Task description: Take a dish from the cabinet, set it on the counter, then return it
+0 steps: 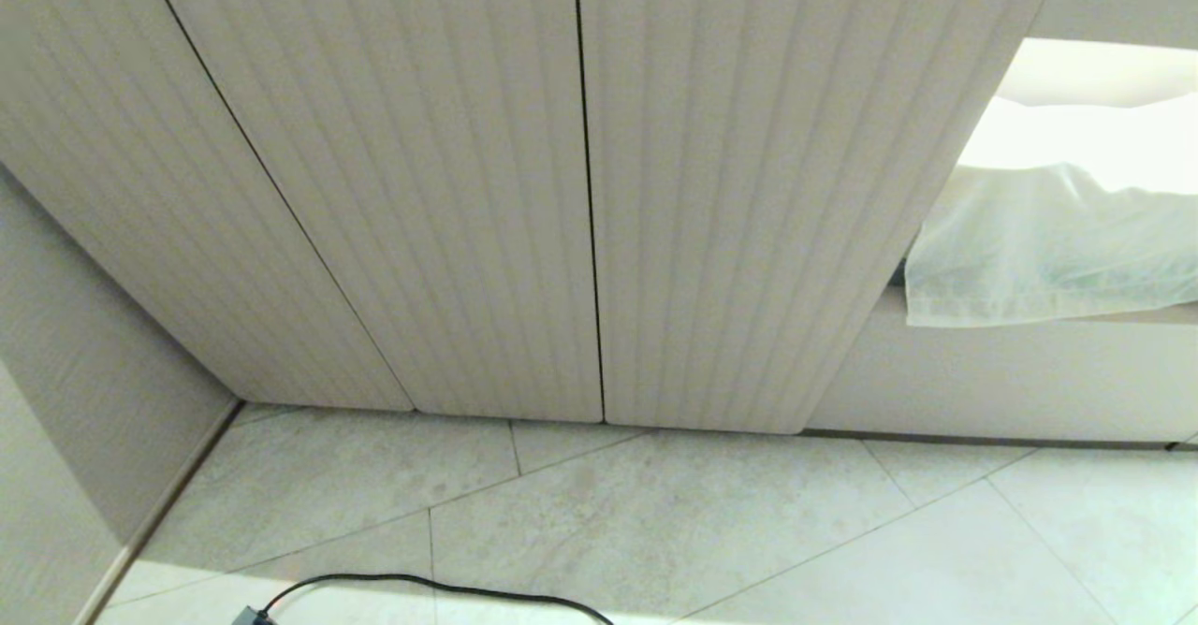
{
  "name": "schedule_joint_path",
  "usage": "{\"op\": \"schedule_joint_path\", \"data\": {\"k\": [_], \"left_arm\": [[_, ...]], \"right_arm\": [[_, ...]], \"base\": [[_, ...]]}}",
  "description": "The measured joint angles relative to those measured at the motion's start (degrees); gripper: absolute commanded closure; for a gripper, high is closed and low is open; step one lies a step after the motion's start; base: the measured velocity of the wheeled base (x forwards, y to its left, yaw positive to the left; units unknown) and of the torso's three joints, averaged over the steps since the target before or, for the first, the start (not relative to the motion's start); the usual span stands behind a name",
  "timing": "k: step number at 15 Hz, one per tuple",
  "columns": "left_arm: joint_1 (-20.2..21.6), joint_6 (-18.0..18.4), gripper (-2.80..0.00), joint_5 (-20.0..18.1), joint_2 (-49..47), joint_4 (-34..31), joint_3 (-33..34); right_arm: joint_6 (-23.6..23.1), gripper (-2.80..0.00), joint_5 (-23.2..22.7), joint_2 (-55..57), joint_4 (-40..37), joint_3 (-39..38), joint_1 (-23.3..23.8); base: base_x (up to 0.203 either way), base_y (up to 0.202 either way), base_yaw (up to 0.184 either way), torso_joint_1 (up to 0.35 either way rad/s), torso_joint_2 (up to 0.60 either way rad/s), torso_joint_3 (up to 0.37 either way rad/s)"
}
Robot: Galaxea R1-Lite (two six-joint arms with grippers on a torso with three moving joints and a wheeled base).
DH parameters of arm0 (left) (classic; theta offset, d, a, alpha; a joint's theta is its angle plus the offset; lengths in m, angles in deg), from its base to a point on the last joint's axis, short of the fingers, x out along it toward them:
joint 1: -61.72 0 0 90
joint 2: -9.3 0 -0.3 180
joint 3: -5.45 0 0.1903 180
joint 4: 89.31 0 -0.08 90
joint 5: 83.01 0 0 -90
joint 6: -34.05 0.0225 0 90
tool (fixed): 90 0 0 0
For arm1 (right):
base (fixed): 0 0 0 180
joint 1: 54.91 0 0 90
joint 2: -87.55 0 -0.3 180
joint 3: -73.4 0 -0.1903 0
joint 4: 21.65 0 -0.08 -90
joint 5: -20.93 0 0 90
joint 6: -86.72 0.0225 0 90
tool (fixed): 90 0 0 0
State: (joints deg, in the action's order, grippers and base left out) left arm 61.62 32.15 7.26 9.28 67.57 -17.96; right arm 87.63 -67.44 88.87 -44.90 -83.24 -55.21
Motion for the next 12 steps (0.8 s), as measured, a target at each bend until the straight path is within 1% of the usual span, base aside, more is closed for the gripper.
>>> {"op": "schedule_joint_path", "data": {"k": [5,9,12], "left_arm": [[0.00,0.00,0.00,-0.02,0.00,0.00,0.00],[0.00,0.01,0.00,0.00,0.00,0.00,0.00],[0.00,0.00,0.00,-0.02,0.00,0.00,0.00]], "right_arm": [[0.19,0.00,-0.06,-1.35,0.01,0.00,0.08],[-1.42,0.00,0.12,-1.44,-0.17,0.00,0.11],[-1.18,0.00,0.30,-1.45,-0.13,0.00,0.11]], "base": [[0.000,0.000,0.000,0.000,0.00,0.000],[0.000,0.000,0.000,0.000,0.00,0.000],[0.000,0.000,0.000,0.000,0.00,0.000]]}}
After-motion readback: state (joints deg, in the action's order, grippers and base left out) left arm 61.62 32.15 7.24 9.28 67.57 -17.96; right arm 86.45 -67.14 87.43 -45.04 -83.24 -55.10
